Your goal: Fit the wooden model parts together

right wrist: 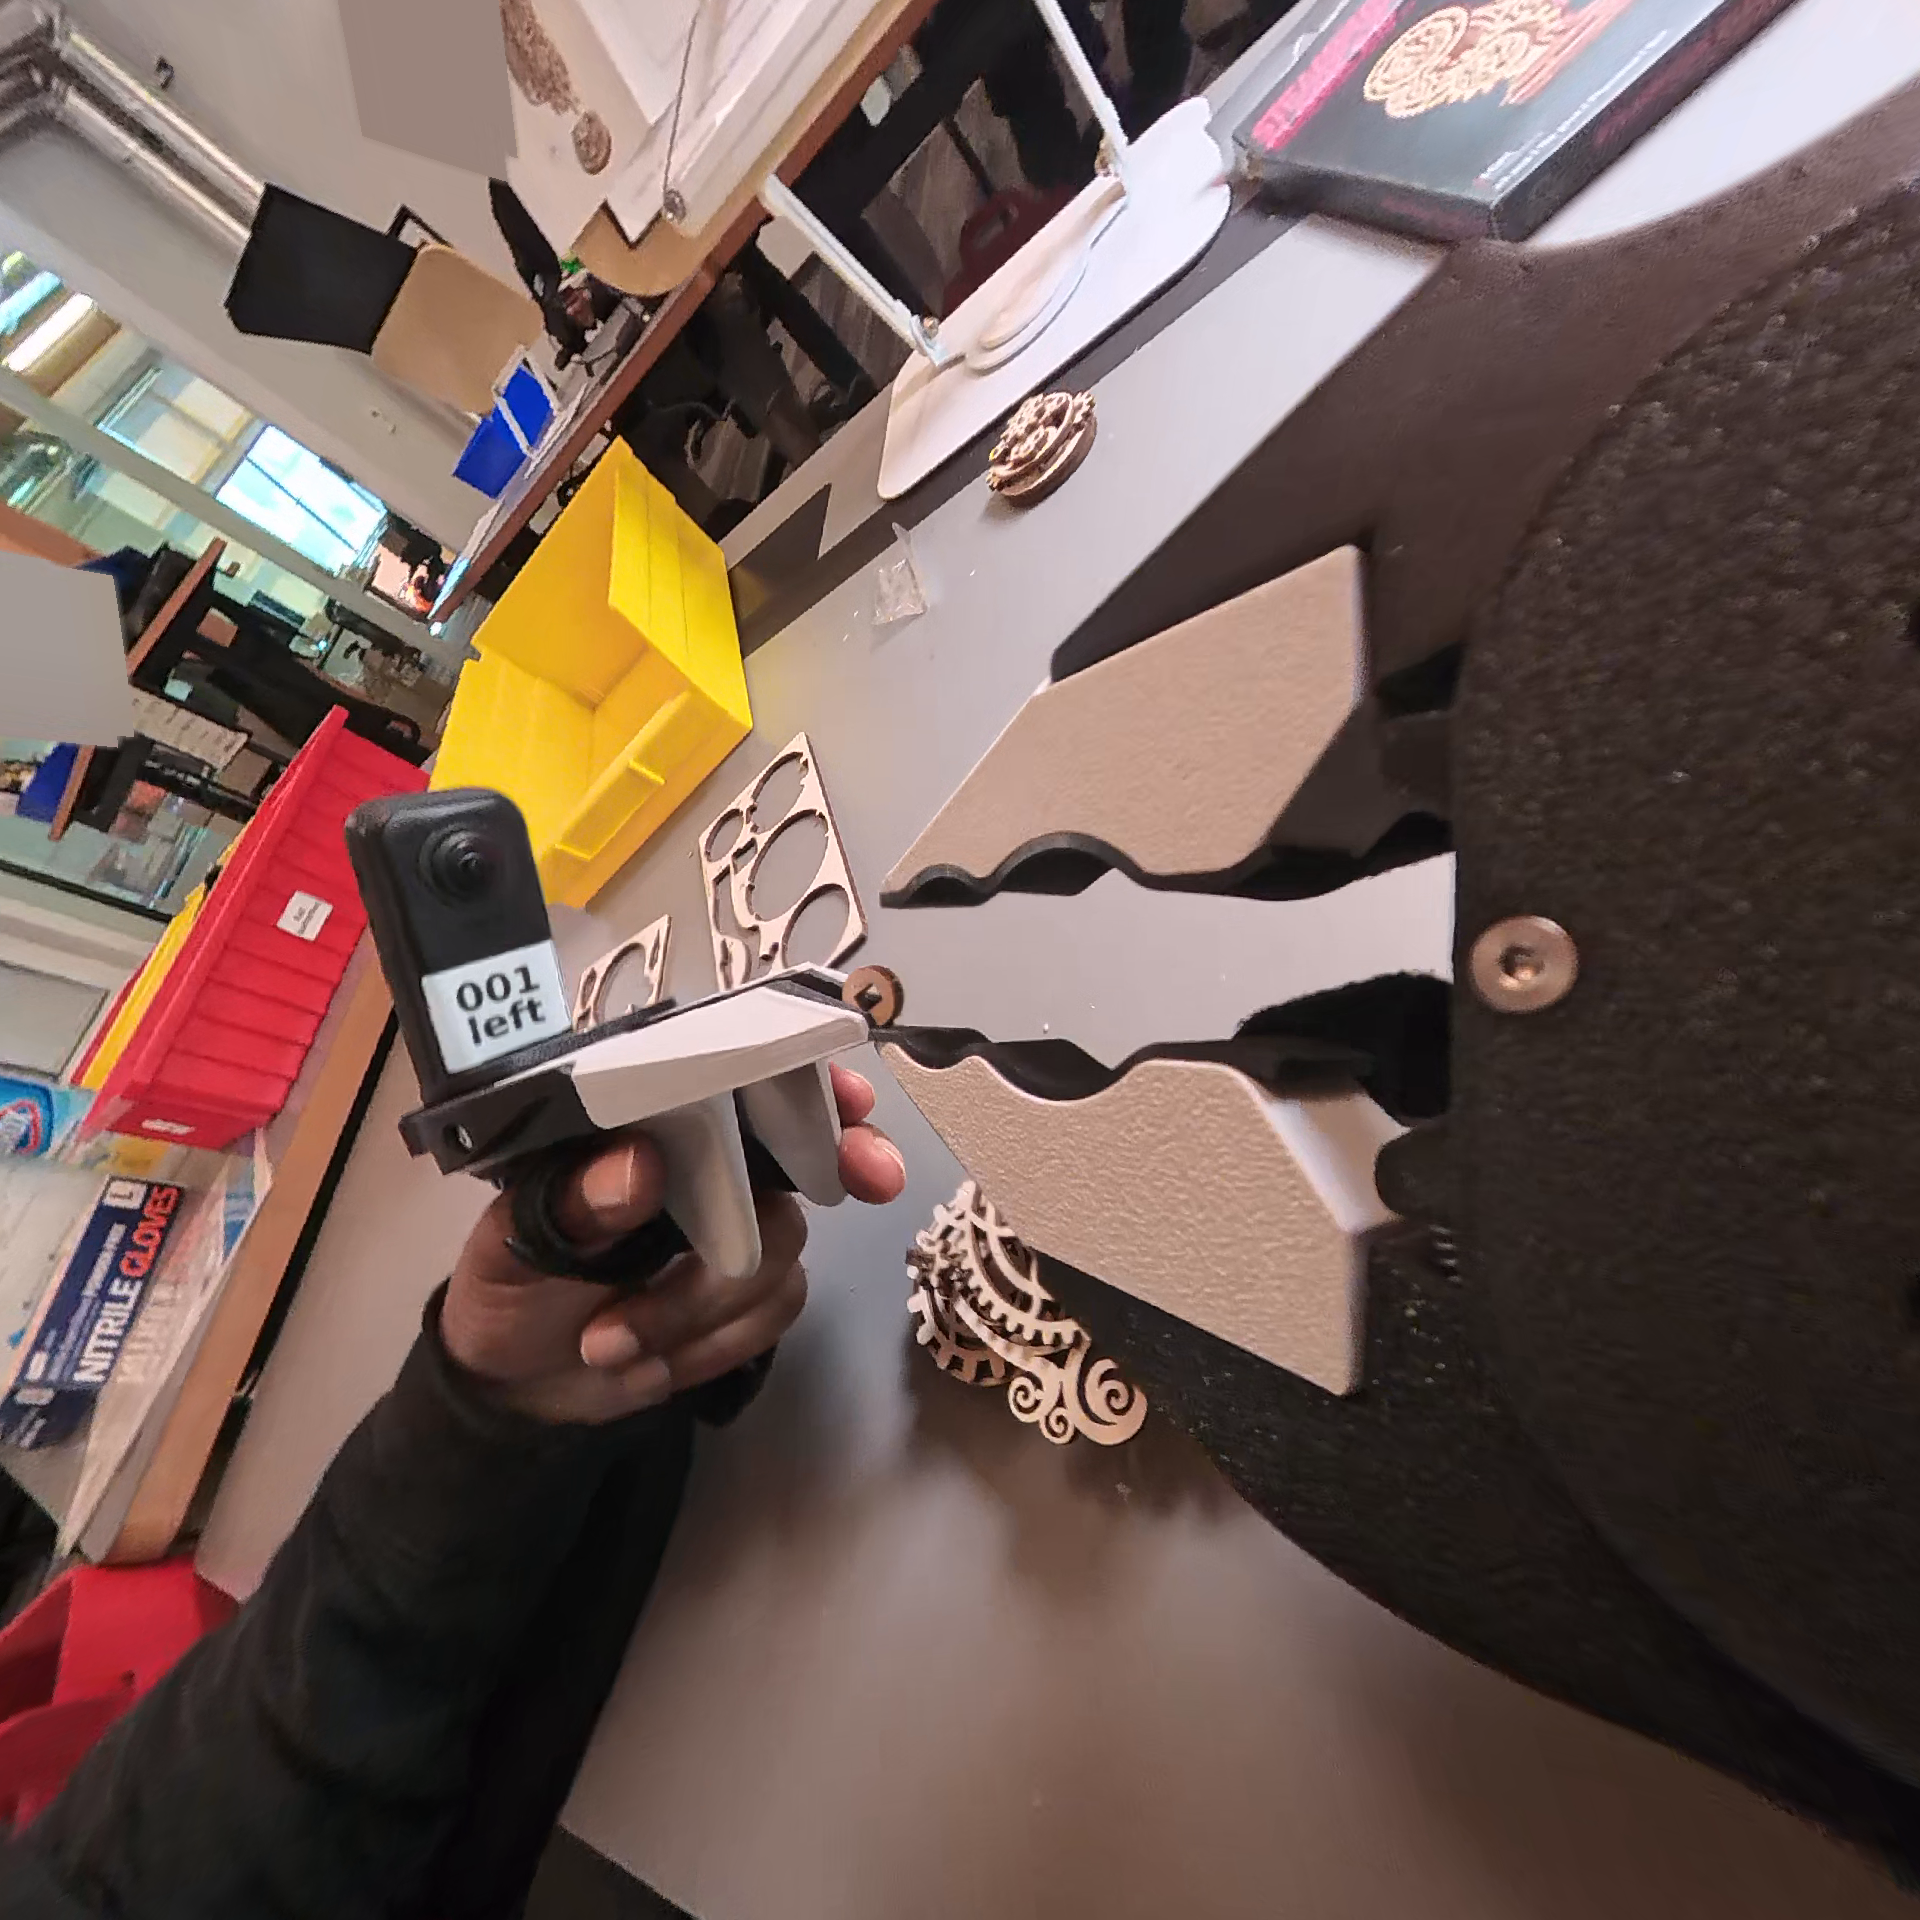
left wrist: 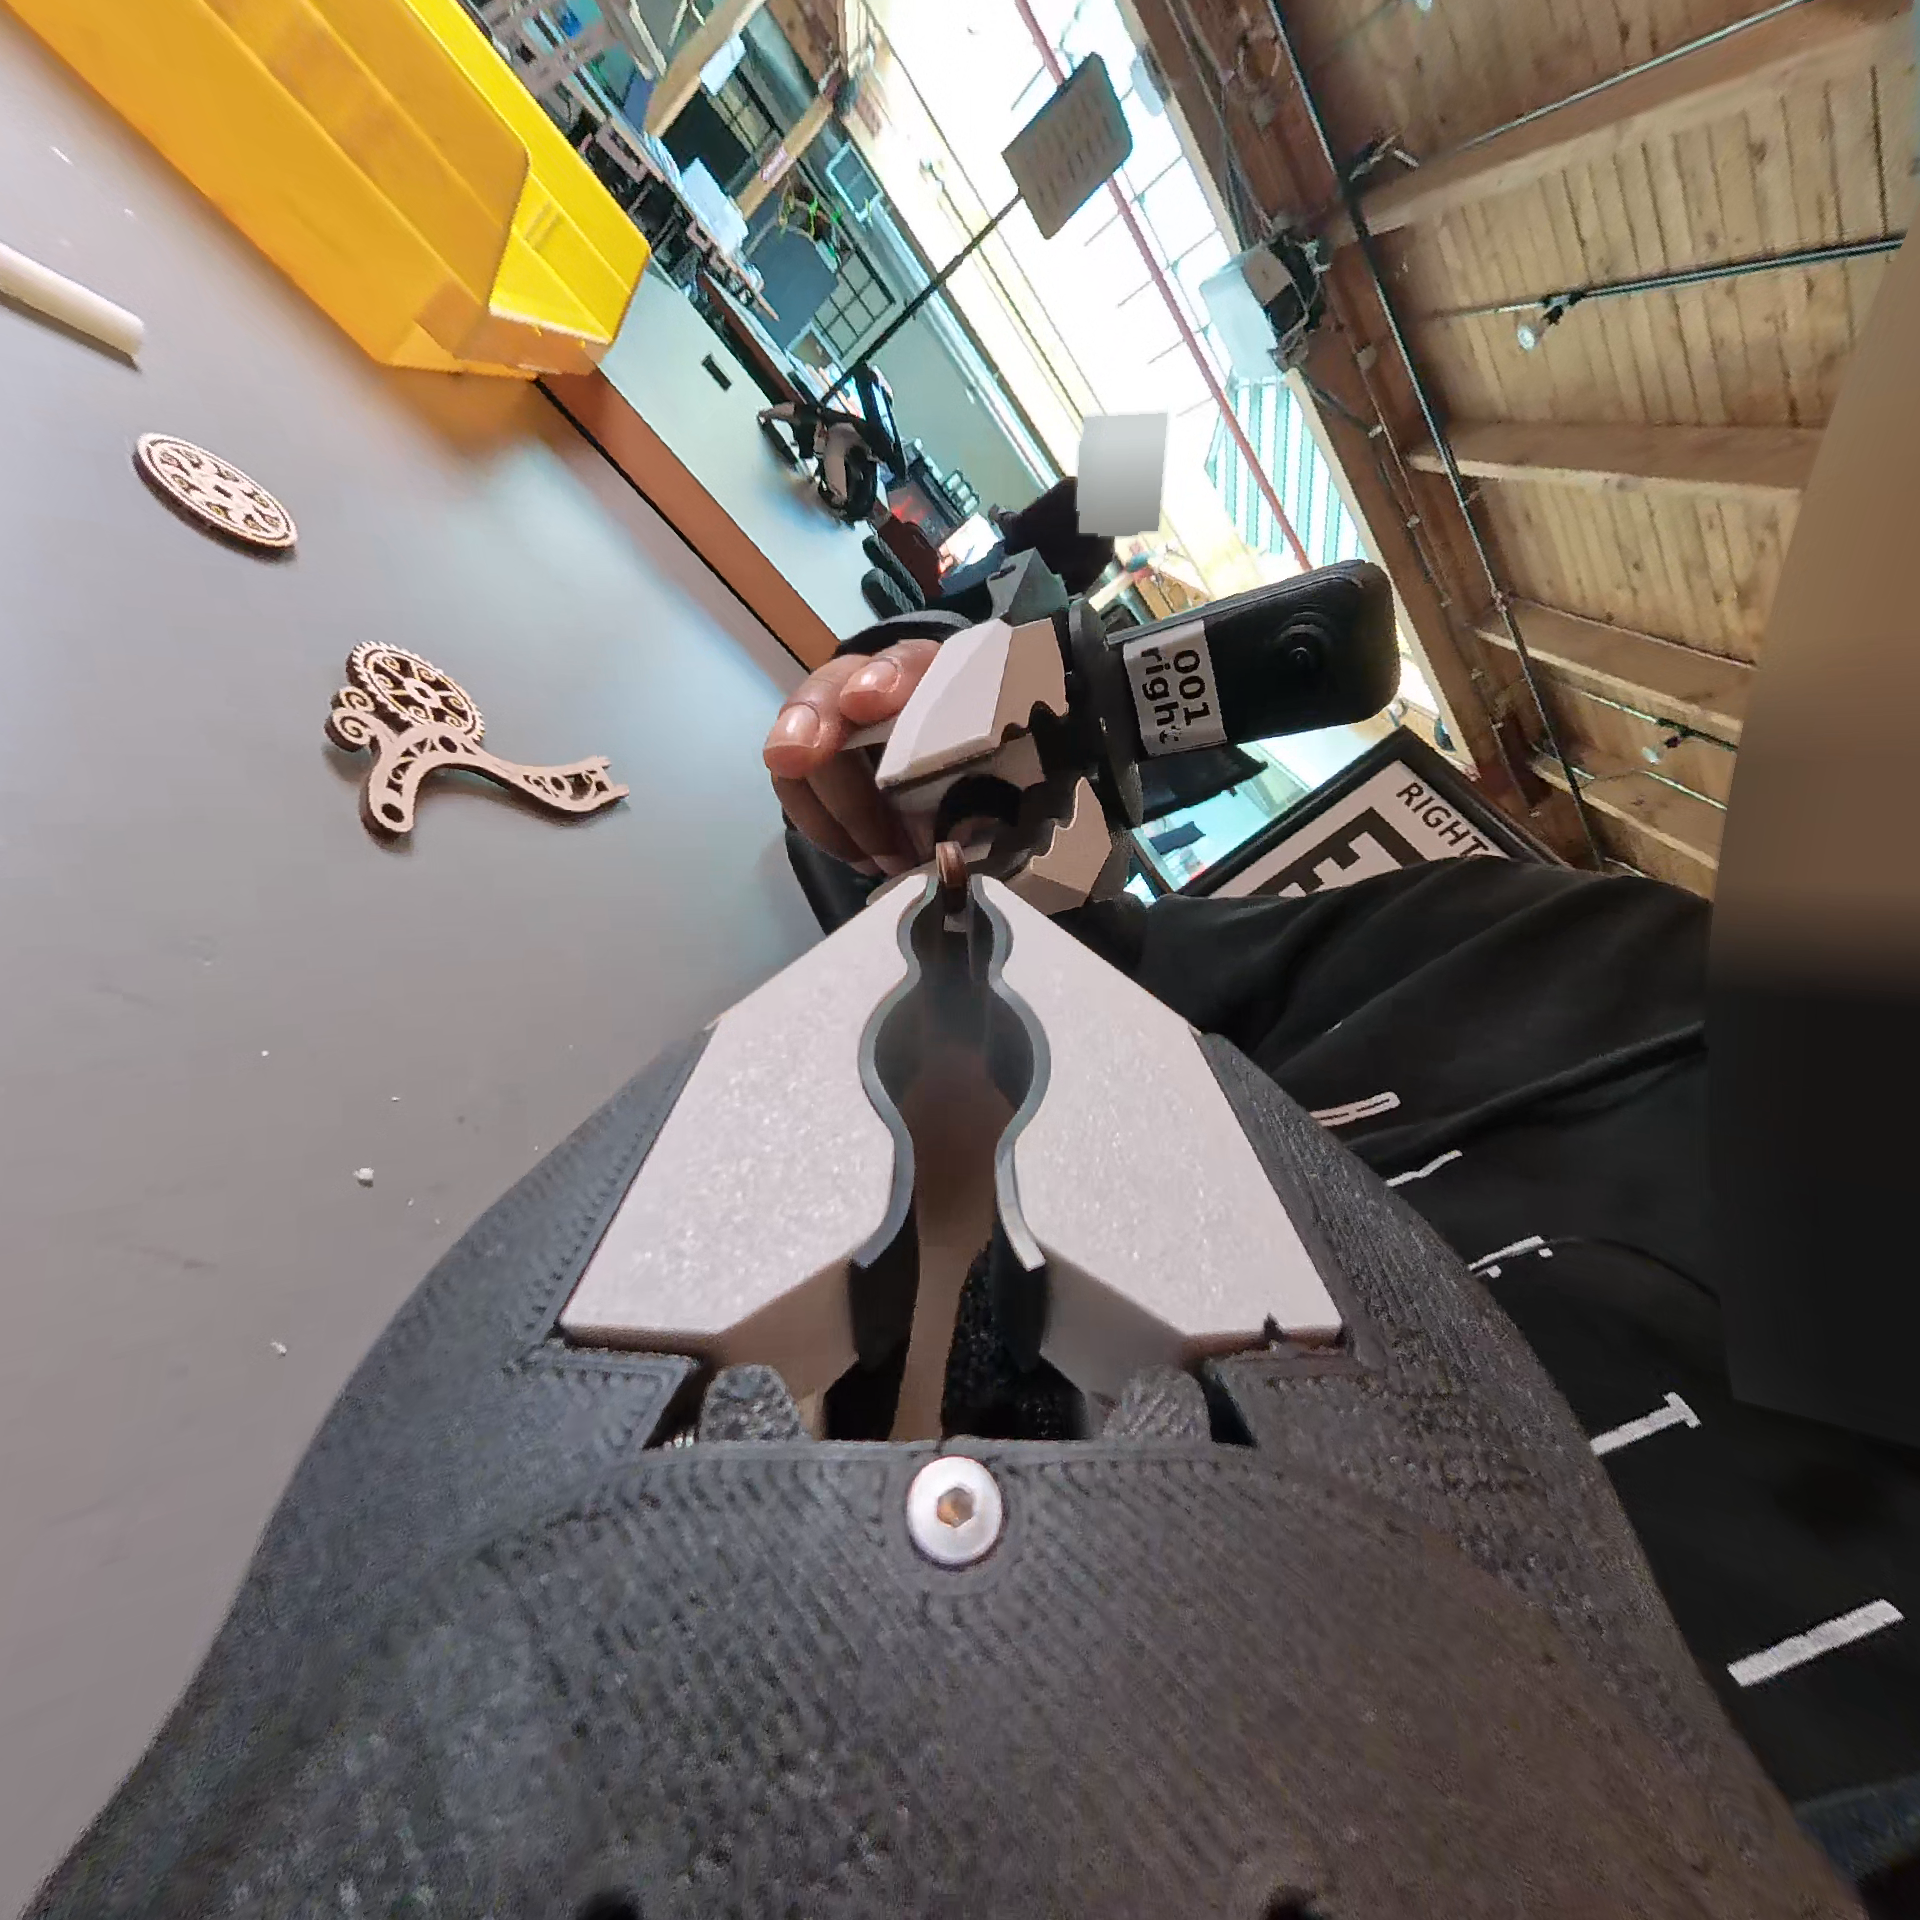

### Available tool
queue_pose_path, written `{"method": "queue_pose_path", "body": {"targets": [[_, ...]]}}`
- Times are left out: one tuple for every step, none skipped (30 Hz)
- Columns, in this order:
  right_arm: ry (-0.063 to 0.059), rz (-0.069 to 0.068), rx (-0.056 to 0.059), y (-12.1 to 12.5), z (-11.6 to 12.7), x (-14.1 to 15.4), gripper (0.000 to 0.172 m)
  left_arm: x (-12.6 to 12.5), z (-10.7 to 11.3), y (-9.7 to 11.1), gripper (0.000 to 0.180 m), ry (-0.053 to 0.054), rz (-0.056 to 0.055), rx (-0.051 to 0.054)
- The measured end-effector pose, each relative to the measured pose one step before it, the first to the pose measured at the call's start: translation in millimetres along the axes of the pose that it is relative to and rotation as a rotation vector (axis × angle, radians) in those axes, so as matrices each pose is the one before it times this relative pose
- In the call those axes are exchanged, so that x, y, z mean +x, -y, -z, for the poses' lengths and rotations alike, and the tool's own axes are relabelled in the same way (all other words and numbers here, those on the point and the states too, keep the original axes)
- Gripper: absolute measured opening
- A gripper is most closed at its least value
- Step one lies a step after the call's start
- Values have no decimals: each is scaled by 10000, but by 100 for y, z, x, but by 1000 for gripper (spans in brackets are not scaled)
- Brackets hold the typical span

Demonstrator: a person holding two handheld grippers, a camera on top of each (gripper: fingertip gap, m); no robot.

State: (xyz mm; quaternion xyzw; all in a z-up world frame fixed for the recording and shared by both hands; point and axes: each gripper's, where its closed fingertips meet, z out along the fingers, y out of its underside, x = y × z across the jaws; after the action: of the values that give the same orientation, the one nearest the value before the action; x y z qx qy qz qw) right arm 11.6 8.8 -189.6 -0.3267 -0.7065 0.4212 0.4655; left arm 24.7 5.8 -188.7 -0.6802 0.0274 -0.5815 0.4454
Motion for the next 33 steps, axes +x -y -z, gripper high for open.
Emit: {"method": "queue_pose_path", "body": {"targets": [[-105,-97,0,78,20,170,21,29,18,148,1,30,-74,145],[-104,-44,3,92,4,111,22,51,6,145,1,2,0,140],[-140,-6,-9,97,-8,122,21,48,30,172,1,-6,34,166],[-129,20,-30,95,-36,82,20,26,35,182,1,-8,28,186],[-118,40,-59,47,-42,62,18,1,42,169,1,-7,48,176],[-161,29,-58,51,-33,136,18,-23,51,184,1,-18,74,178],[-139,-16,-46,92,-28,138,18,-25,91,237,1,-24,86,189],[-100,-53,2,163,7,112,18,-119,130,334,1,27,73,242],[-138,-73,-4,179,19,171,18,-157,162,380,1,51,59,255],[-97,-12,-10,176,27,88,18,-36,140,343,1,-41,90,216],[-64,36,-19,122,-7,9,18,94,91,232,1,-134,153,146],[-106,35,-73,20,-62,73,18,43,37,153,1,-84,136,121],[-106,71,-100,-51,-105,57,18,-45,-16,20,1,-8,47,58],[-109,111,-79,-23,-98,39,17,-91,-60,-78,1,38,-22,3],[-110,123,-40,31,-88,18,16,-49,-89,-97,1,22,-13,-11],[-10,121,0,80,-84,-121,13,96,-101,-124,1,-72,29,-17],[65,100,3,36,-77,-210,11,142,-103,-96,1,-103,67,-10],[-15,80,2,-5,-34,-26,12,-16,-23,-52,1,-7,48,10],[93,64,-10,-91,7,-94,12,-62,28,-75,1,20,1,-49],[163,-2,37,-54,48,-126,12,-39,35,-164,1,2,-19,-114],[142,-69,89,17,61,-73,11,76,19,-91,1,-60,37,-44],[147,-80,101,64,52,-72,11,84,-2,-62,1,-80,88,-28],[189,24,113,98,74,-126,11,111,-4,-90,1,-103,80,-55],[291,141,115,101,133,-216,11,157,0,-196,1,-130,70,-136],[370,107,138,168,176,-269,10,218,-15,-278,1,-169,82,-182],[404,-14,159,222,170,-268,10,300,-55,-260,2,-203,111,-170],[438,-48,132,195,152,-290,10,284,-57,-242,2,-184,92,-158],[459,7,70,114,128,-327,8,177,-59,-249,2,-115,42,-159],[356,35,18,77,64,-186,8,143,-31,-173,2,-85,13,-109],[358,71,-41,26,25,-184,9,79,6,-154,3,-62,3,-98],[324,90,-89,-17,-26,-143,8,79,34,-145,4,-63,30,-97],[285,117,-86,-2,-43,-100,8,43,54,-93,5,-37,51,-65],[264,98,-39,32,-29,-73,8,66,101,-2,5,-51,29,-31]]}}
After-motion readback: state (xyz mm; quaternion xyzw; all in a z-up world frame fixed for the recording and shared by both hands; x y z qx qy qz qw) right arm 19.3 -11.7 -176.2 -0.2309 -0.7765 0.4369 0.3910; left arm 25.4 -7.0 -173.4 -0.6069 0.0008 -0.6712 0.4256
